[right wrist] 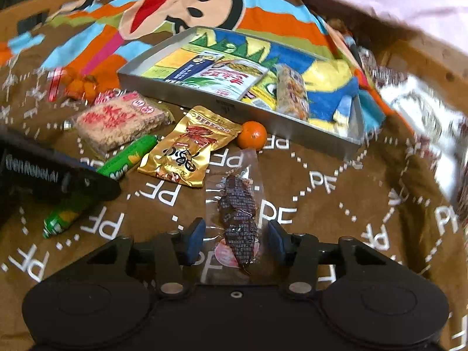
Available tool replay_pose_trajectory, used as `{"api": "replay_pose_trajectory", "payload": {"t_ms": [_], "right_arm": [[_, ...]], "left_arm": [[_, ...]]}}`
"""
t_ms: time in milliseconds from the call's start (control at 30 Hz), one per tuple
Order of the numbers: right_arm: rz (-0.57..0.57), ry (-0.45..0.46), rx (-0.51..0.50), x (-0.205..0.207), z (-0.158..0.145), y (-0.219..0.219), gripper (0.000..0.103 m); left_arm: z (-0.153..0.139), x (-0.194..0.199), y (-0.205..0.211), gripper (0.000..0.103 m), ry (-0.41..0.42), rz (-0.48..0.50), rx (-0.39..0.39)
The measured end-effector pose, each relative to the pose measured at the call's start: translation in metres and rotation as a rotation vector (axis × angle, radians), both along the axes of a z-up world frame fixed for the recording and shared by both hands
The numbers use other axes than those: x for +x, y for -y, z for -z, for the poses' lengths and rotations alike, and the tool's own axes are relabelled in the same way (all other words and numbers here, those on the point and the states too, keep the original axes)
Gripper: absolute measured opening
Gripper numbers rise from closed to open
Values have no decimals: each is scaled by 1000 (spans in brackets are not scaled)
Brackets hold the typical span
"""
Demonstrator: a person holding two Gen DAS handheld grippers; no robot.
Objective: Organize snacks
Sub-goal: 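Carry the green stick and jerky packet into the tray and open both tools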
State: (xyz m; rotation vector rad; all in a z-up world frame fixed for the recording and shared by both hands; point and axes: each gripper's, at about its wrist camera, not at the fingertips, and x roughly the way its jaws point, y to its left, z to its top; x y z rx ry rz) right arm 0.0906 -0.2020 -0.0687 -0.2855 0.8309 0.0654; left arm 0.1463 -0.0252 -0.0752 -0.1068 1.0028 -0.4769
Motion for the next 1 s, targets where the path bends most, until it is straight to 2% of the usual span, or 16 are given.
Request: {"api": "replay_pose_trajectory", "payload": {"t_ms": [167,233,533,867,1000], "right_arm": [[-95,78,-211,-12,4,-20,48],[-119,100,-255,-14,5,-24,48],[-120,181,-290,-17,-3,-25,48],[-143,280,-368,-23,-7,-30,48],[-154,333,-378,-24,-9,-32,48]], "left_arm": [[-6,-5,-3,19,-5,-14,-33],[-9,-7,-3,19,-7,-17,-26],[-19,-13,-6,19,27,-38,-33],[-32,-16,-10,19,111,-55,-87],[-36,-15,-13,19,113,-70,-106]]}}
